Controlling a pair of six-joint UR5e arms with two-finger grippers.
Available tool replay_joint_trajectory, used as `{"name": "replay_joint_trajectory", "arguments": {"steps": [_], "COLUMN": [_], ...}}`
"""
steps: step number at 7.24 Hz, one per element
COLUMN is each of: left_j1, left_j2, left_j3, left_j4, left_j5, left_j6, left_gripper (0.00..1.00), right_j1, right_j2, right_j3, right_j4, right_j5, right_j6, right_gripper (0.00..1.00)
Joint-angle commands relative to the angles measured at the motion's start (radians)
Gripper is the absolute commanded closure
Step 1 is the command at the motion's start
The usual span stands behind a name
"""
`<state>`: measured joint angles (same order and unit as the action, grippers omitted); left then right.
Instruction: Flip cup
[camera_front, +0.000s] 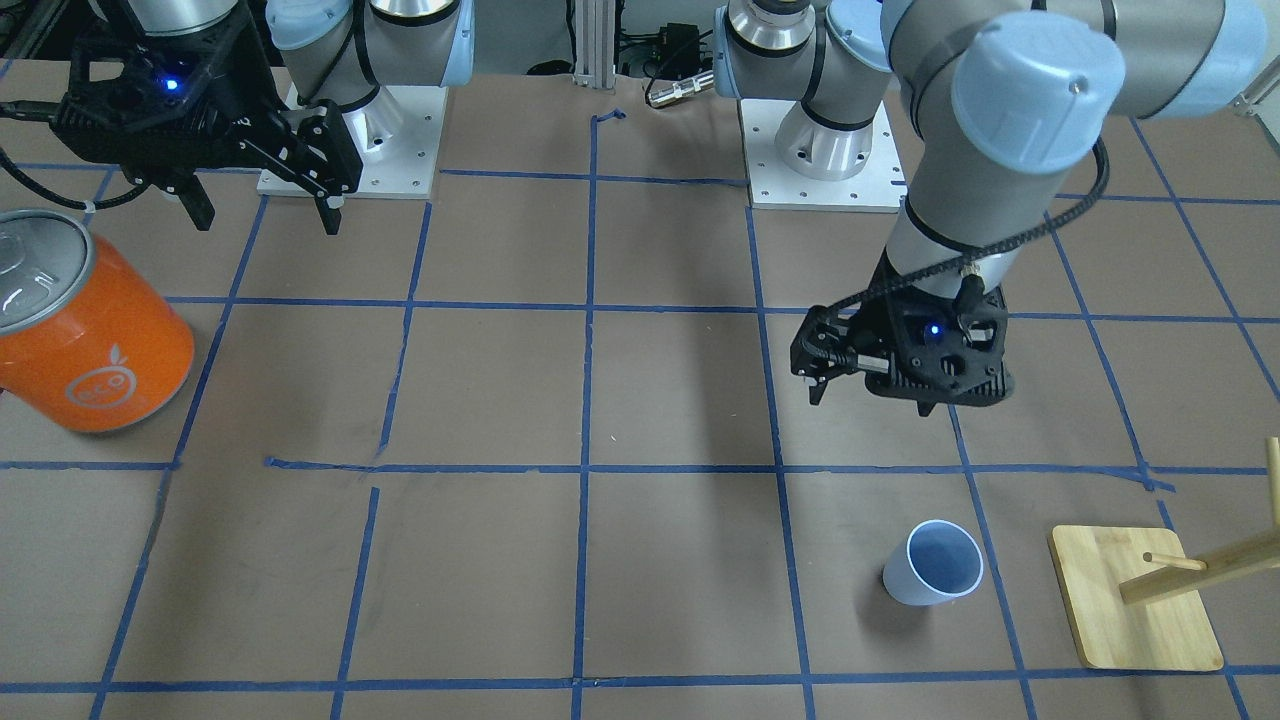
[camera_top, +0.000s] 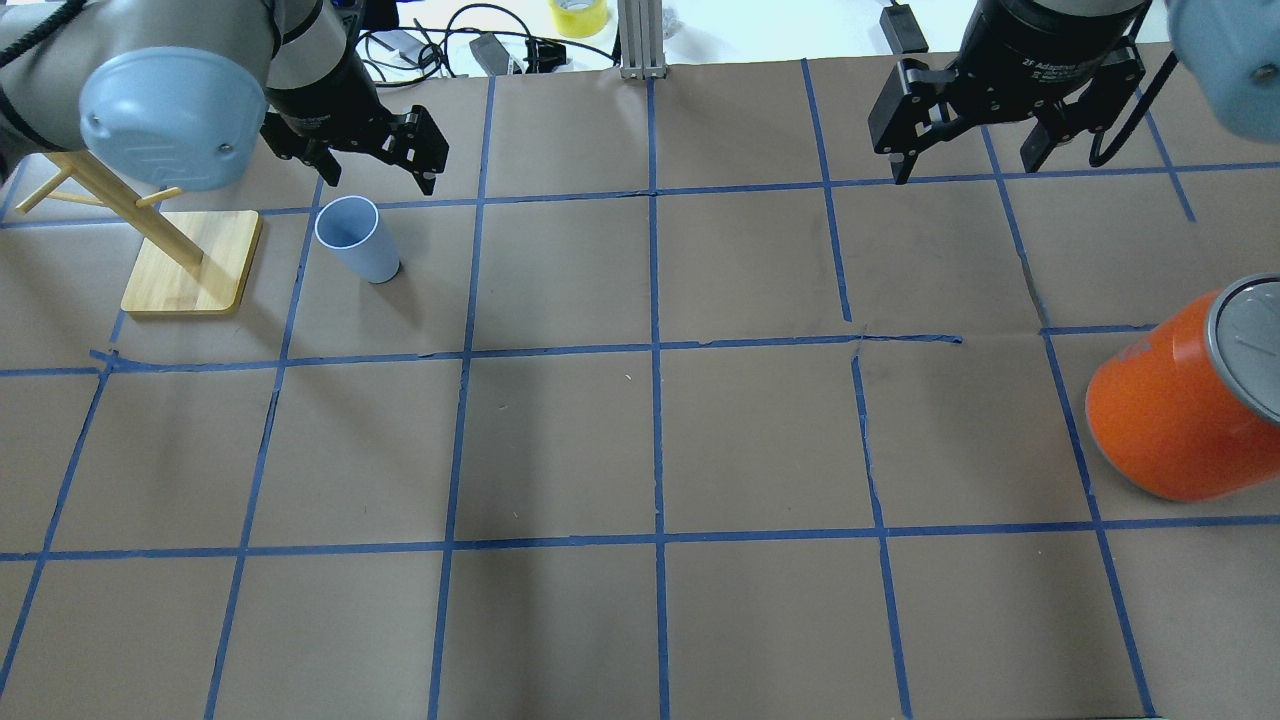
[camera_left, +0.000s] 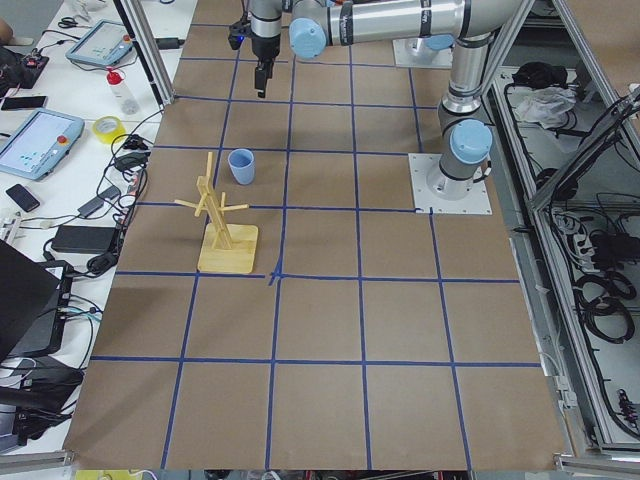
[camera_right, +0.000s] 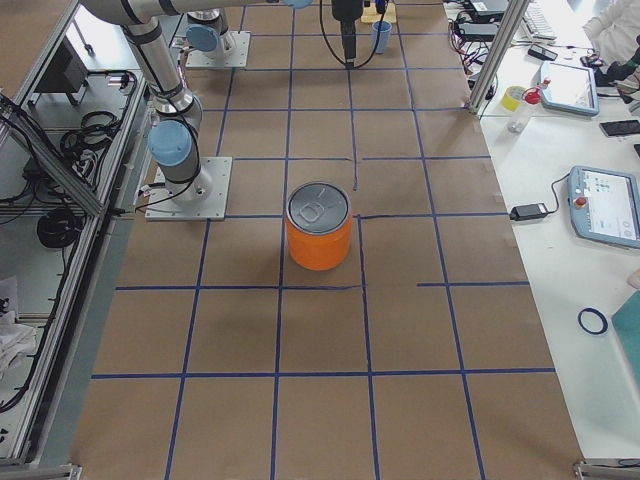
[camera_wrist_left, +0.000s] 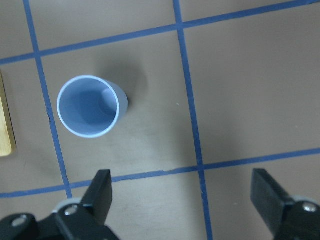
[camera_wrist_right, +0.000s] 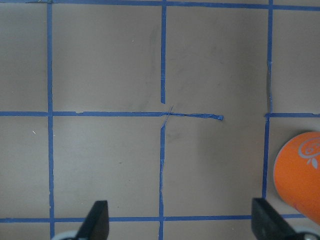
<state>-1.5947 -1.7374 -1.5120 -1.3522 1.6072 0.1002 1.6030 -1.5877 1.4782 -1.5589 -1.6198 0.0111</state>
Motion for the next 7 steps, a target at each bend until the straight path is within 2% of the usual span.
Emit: {"name": "replay_joint_trajectory", "arguments": {"steps": [1, 5, 6, 7], "left_j1": [-0.007, -0.004, -0.005, -0.007], "left_j2": [0.088, 0.108, 0.114, 0.120], "left_j3": [0.024, 0.045, 0.032, 0.026], "left_j4": [-0.126, -0.146, -0.148, -0.148], "left_j5": [-0.009, -0.007, -0.006, -0.006], "left_j6": [-0.019, -0.019, -0.019, -0.019], "left_gripper": [0.00, 0.00, 0.00, 0.00], "right_j1": [0.000, 0.000, 0.000, 0.000], "right_j2": [0.000, 0.000, 0.000, 0.000], "right_j3": [0.001, 0.007, 0.008, 0.011], "right_j4": [-0.001, -0.003, -0.007, -0.026], "right_j5": [0.003, 0.021, 0.024, 0.028], "right_j6": [0.003, 0.004, 0.003, 0.001], "right_gripper": [0.00, 0.00, 0.03, 0.01]}}
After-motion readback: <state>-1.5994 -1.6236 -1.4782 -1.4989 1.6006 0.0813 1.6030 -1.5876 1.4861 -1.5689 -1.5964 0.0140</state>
